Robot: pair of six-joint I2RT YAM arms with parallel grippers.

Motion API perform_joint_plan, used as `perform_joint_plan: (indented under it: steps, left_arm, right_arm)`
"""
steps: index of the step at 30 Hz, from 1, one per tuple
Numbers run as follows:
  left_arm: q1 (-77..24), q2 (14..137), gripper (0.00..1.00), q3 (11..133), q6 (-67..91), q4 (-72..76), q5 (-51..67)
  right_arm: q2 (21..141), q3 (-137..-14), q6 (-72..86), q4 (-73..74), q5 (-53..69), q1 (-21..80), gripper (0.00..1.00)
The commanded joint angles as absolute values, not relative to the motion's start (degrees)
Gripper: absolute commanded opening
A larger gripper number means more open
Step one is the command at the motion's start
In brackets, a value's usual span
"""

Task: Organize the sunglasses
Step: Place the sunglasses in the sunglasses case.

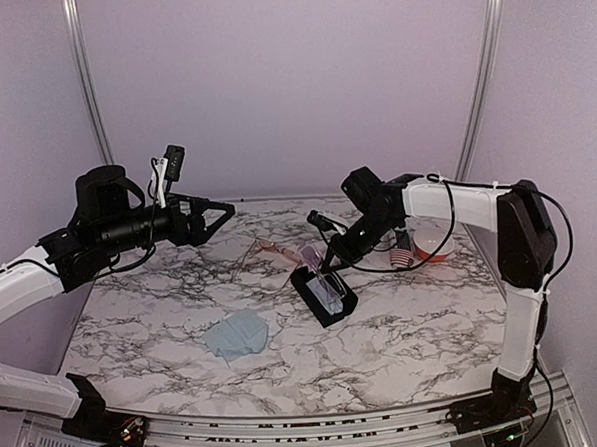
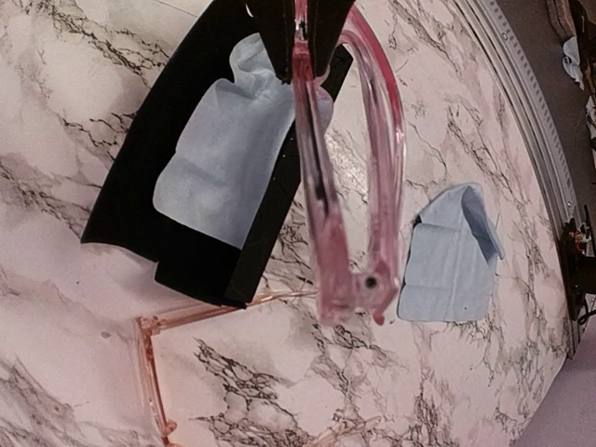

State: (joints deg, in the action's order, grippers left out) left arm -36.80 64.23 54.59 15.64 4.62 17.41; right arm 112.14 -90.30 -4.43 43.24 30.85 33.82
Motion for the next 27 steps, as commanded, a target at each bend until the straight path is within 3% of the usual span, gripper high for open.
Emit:
perform_joint_plan:
  steps: [1,27]
  left_arm:
    - [-36.56,64.64,0.99,56.77,15.25,3.43,16.26]
    - [-36.56,64.86,0.99,57.20,14.94,2.46,16.79]
  right_arm:
    - [114.34,-93.47,-5.40,46.62,27.81,33.49,0.00]
    - [119.88,-95.81,-0.19,47.76,24.48,33.49,0.00]
